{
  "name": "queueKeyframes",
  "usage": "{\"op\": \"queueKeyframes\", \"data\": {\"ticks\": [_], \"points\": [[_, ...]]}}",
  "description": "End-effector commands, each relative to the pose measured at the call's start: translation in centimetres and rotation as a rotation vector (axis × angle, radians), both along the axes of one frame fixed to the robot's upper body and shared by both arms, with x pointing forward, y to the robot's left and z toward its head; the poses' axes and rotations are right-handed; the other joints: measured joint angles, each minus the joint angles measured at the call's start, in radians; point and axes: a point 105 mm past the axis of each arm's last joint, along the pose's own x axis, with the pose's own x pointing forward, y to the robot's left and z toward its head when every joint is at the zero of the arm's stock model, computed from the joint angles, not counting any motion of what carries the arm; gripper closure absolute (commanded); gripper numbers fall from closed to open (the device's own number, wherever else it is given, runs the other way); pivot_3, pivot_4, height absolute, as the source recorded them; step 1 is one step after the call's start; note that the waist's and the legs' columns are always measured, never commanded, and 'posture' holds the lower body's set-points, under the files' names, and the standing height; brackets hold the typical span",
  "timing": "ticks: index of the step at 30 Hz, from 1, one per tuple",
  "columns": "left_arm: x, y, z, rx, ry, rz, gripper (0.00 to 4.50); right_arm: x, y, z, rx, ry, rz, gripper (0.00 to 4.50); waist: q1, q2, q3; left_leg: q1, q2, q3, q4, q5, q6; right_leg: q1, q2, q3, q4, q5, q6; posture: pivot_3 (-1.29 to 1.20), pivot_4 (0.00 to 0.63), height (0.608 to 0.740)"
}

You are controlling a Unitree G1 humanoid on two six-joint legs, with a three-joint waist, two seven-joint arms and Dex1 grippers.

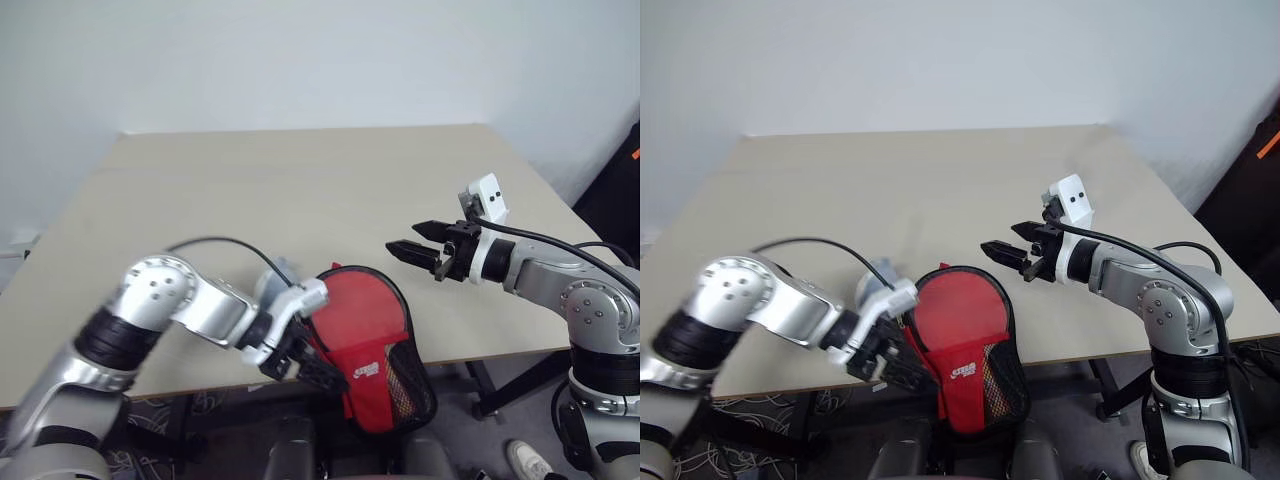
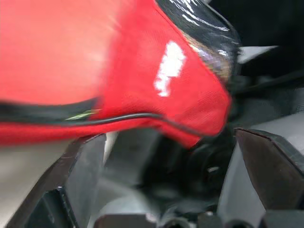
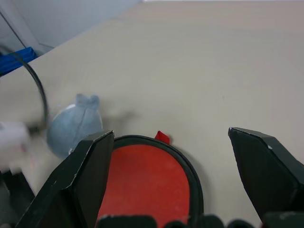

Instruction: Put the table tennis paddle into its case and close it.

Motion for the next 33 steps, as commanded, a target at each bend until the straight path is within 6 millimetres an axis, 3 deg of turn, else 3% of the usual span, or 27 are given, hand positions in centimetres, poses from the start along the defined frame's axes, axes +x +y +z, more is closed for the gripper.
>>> {"op": "queueKeyframes", "data": {"ticks": [1,7,11,15,19,33], "points": [[1.6,0.7,4.9,-0.082,-0.308,-0.050,0.02,0.1,-0.2,1.0,0.013,-0.044,0.003,0.30,0.000,0.000,0.000,0.000,0.000,0.001,-0.001,0.000,0.000,0.000,0.000,0.000,0.000,0.000,0.000,0.00,0.000,0.654],[7.4,4.1,9.8,-0.217,-0.819,-0.010,0.02,0.6,0.1,0.9,0.024,-0.035,0.005,0.30,0.005,-0.001,0.000,0.007,-0.002,0.017,-0.013,0.004,-0.007,-0.003,-0.003,0.012,0.000,0.001,0.000,0.00,0.000,0.654],[10.3,6.9,12.1,-0.281,-1.014,0.138,0.00,1.1,0.7,0.9,0.033,-0.033,0.006,1.51,0.001,-0.002,0.001,0.009,0.000,0.017,-0.014,0.004,-0.007,-0.003,-0.002,0.013,-0.001,0.001,-0.001,0.00,0.000,0.654],[11.5,8.7,12.2,-0.337,-1.048,0.259,0.00,1.3,1.2,0.6,0.027,-0.030,0.013,3.03,-0.003,-0.003,0.002,0.009,0.001,0.016,-0.015,0.004,-0.006,-0.004,0.000,0.013,-0.002,0.001,-0.001,0.00,0.000,0.654],[11.7,10.6,8.5,-0.399,-0.955,0.427,0.00,1.1,3.1,-1.0,-0.005,-0.021,0.033,4.42,-0.012,-0.003,0.001,0.011,0.002,0.017,-0.015,0.004,-0.005,-0.002,0.001,0.013,-0.003,0.001,-0.001,0.00,0.000,0.654],[9.6,10.0,0.0,-0.460,-0.677,0.555,0.00,0.9,8.2,-5.8,-0.055,0.030,0.098,4.47,-0.017,-0.009,0.001,0.009,0.001,0.016,-0.012,0.004,-0.005,-0.001,0.000,0.012,-0.001,0.001,-0.001,0.00,0.000,0.654]]}}
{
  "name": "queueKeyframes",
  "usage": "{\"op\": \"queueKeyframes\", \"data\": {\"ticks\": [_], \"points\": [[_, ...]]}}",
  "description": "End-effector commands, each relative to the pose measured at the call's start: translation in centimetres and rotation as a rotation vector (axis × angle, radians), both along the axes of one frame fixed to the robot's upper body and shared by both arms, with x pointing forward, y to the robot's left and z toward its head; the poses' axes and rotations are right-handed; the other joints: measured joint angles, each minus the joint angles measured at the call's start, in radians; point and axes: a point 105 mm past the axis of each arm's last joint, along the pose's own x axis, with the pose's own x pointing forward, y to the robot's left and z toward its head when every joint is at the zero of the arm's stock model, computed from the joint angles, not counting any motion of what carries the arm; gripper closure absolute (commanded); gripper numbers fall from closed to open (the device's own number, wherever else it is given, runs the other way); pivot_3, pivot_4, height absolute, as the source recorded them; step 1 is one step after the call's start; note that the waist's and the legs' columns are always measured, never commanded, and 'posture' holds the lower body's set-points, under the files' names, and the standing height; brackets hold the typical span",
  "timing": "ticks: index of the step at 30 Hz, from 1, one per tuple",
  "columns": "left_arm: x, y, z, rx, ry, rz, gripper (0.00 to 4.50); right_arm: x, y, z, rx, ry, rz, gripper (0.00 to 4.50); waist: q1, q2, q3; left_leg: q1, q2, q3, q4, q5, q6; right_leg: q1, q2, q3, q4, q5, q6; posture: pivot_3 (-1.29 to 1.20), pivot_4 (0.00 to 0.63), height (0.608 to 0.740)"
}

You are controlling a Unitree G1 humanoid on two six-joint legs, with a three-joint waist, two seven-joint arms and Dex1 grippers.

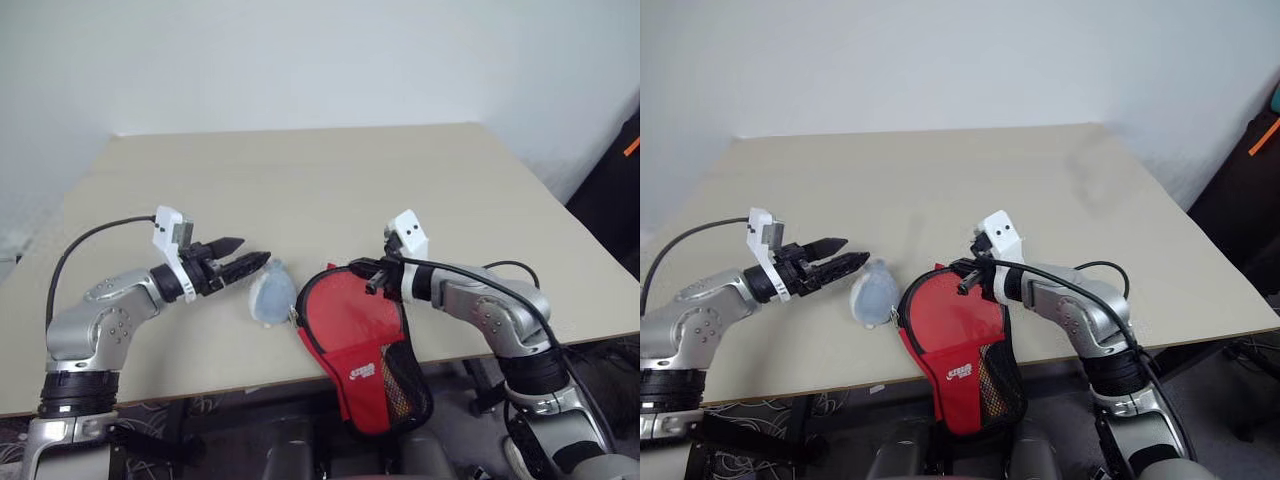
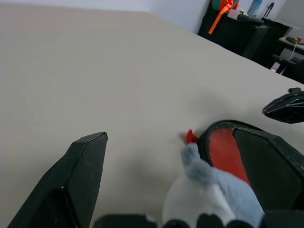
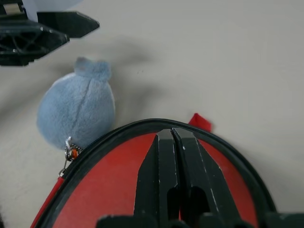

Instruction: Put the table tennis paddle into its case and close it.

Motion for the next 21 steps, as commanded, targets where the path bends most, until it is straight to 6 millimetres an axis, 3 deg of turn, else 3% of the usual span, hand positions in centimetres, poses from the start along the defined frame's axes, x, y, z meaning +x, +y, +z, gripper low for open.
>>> {"op": "queueKeyframes", "data": {"ticks": [1,10,21], "points": [[-0.2,-0.3,-0.1,-0.010,-0.008,-0.003,0.00,0.3,0.6,-0.1,-0.005,-0.034,0.007,4.47,0.000,-0.001,0.000,0.000,0.000,0.000,0.000,0.000,0.000,0.000,0.000,0.000,0.000,0.000,0.000,0.00,0.000,0.654],[-0.8,-0.9,-3.6,0.001,0.095,0.001,0.00,-0.1,1.6,-2.8,-0.034,0.016,0.046,4.47,-0.008,-0.002,-0.001,0.001,0.000,0.001,0.000,0.000,0.000,0.000,0.000,0.000,0.001,0.000,0.000,0.00,0.000,0.654],[-2.1,-3.0,-4.8,-0.002,0.146,-0.066,0.00,-1.3,1.4,-5.5,-0.079,0.051,0.097,4.47,-0.008,-0.003,-0.004,0.003,0.000,0.001,0.000,0.000,0.000,0.001,0.000,0.001,0.002,0.000,0.000,0.00,0.000,0.654]]}}
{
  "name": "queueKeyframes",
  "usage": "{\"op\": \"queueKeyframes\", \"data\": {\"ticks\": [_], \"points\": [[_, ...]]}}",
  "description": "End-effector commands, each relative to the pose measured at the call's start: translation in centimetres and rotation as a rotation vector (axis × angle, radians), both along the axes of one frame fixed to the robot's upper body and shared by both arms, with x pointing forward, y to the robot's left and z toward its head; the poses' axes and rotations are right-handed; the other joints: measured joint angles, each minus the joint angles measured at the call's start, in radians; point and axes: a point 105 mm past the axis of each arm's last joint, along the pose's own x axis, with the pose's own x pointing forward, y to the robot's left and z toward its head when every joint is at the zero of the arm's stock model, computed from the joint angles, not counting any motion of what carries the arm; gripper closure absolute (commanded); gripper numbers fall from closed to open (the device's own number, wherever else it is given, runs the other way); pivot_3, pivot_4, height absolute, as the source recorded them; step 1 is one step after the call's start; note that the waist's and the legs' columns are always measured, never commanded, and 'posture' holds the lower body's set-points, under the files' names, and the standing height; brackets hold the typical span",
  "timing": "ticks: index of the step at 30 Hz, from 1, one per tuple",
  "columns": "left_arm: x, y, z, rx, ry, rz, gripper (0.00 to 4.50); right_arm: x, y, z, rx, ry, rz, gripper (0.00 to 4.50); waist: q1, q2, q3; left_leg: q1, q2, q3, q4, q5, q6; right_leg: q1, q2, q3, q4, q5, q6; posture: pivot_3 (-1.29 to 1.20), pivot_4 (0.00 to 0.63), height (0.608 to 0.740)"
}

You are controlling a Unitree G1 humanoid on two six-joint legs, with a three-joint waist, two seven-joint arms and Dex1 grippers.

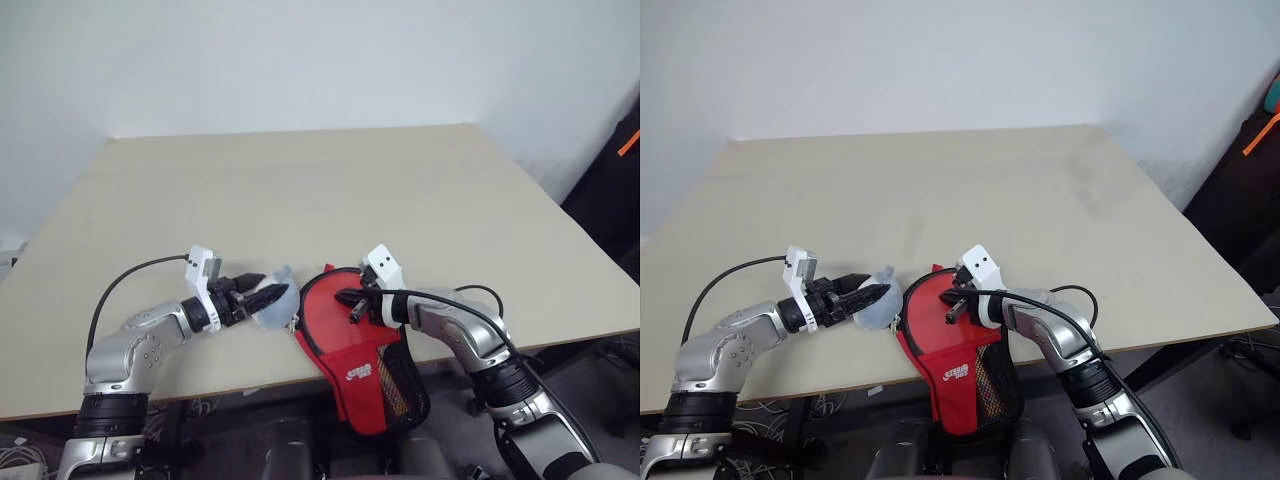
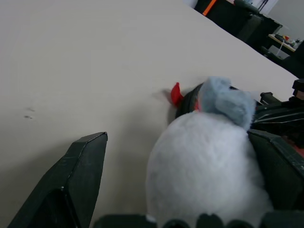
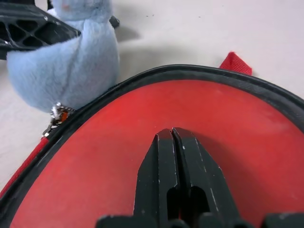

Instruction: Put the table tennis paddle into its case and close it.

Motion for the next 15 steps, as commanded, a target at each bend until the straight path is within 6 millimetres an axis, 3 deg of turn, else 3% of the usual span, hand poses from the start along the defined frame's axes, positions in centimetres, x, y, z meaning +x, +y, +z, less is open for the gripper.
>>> {"op": "queueKeyframes", "data": {"ticks": [1,14,15], "points": [[-0.83,-1.23,-0.24,0.023,0.013,-0.051,0.00,-0.36,0.06,-0.38,-0.014,-0.002,0.016,4.47,0.000,0.000,-0.002,0.000,0.000,0.000,0.000,0.000,0.000,0.000,0.000,0.000,0.000,0.000,0.000,0.00,0.000,0.654],[-0.63,-1.34,0.23,0.019,-0.002,-0.045,0.00,-0.07,-0.14,-0.55,-0.023,-0.005,0.004,4.47,0.000,-0.001,-0.003,0.004,0.000,0.000,0.000,0.000,0.000,0.001,0.000,0.001,0.000,0.000,0.000,0.00,0.000,0.654],[-0.51,-1.29,0.29,0.010,-0.002,-0.039,0.29,-0.06,-0.15,-0.58,-0.024,-0.005,0.002,4.50,0.000,-0.001,-0.003,0.004,0.000,0.000,0.000,0.000,0.000,0.001,0.000,0.001,0.000,0.000,0.000,0.00,0.000,0.654]]}}
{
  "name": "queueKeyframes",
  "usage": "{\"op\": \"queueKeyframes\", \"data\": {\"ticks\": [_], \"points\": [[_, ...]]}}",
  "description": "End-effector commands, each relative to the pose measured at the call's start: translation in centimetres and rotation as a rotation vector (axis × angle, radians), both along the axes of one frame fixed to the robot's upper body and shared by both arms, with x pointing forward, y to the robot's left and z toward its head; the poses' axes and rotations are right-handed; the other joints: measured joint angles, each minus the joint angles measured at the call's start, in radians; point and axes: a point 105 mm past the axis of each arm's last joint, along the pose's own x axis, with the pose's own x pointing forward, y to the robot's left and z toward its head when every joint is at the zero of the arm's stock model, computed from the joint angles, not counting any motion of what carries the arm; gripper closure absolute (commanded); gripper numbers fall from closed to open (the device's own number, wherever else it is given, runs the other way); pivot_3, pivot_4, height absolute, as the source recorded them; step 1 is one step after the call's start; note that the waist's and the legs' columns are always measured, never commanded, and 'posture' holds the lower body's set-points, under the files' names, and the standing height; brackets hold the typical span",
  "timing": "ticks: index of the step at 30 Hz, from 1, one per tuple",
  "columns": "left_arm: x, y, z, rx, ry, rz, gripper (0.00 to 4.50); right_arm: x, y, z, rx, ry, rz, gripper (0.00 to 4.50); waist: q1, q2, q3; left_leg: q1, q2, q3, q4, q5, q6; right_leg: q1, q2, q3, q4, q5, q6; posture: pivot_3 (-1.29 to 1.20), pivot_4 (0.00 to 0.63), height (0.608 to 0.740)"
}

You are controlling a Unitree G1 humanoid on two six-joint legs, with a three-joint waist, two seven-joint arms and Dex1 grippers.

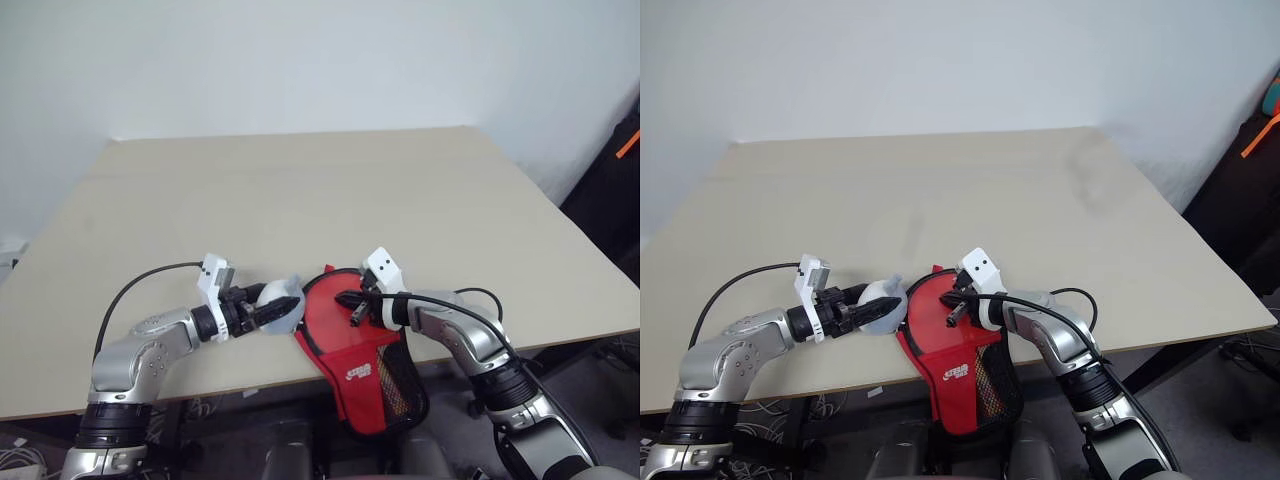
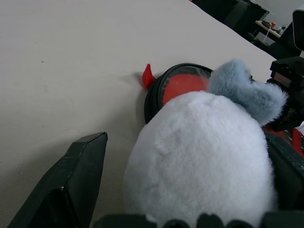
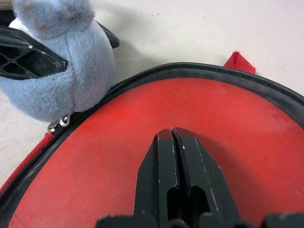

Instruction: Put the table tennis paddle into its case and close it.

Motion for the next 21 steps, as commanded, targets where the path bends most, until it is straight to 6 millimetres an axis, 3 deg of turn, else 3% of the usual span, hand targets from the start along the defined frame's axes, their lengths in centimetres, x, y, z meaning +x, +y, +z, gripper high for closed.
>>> {"op": "queueKeyframes", "data": {"ticks": [1,2,7,13,14,21], "points": [[0.7,0.1,0.8,-0.008,-0.031,0.020,0.38,0.0,-0.2,-0.4,-0.010,0.007,-0.005,4.50,0.000,0.000,0.000,0.000,0.000,0.000,0.000,0.000,0.000,0.000,0.000,0.000,0.000,0.000,0.000,0.00,0.000,0.654],[0.8,0.1,0.8,-0.019,-0.030,0.024,0.57,0.0,-0.2,-0.4,-0.011,0.007,-0.006,4.50,0.000,0.000,0.000,0.000,0.000,0.000,0.000,0.000,0.000,0.000,0.000,0.000,0.000,0.000,0.000,0.00,0.000,0.654],[1.3,0.0,1.7,-0.067,-0.038,0.037,2.41,0.0,-0.2,-0.5,-0.015,0.007,-0.008,4.50,0.000,0.000,0.000,0.001,0.000,0.000,0.000,0.000,0.000,0.001,0.000,0.000,0.000,0.000,0.000,0.00,0.000,0.654],[2.0,0.0,3.0,-0.058,-0.086,0.035,3.99,0.0,-0.2,-0.6,-0.019,0.010,-0.004,4.50,0.000,-0.001,0.000,0.001,0.000,0.000,0.000,0.000,0.000,0.001,0.000,0.000,0.000,0.000,0.000,0.00,0.000,0.654],[2.1,0.0,3.3,-0.051,-0.092,0.032,4.14,0.0,-0.2,-0.7,-0.021,0.010,-0.003,4.50,0.000,-0.001,-0.001,0.001,0.000,0.000,0.000,0.000,0.000,0.001,0.000,0.000,0.000,0.000,0.000,0.00,0.000,0.654],[3.4,0.7,5.1,0.035,-0.155,-0.012,4.14,0.1,-0.1,-0.7,-0.027,0.008,0.006,4.50,0.000,-0.001,-0.001,0.001,0.000,0.000,0.001,0.000,0.000,0.001,0.000,0.000,0.001,0.000,0.000,0.00,0.000,0.654]]}}
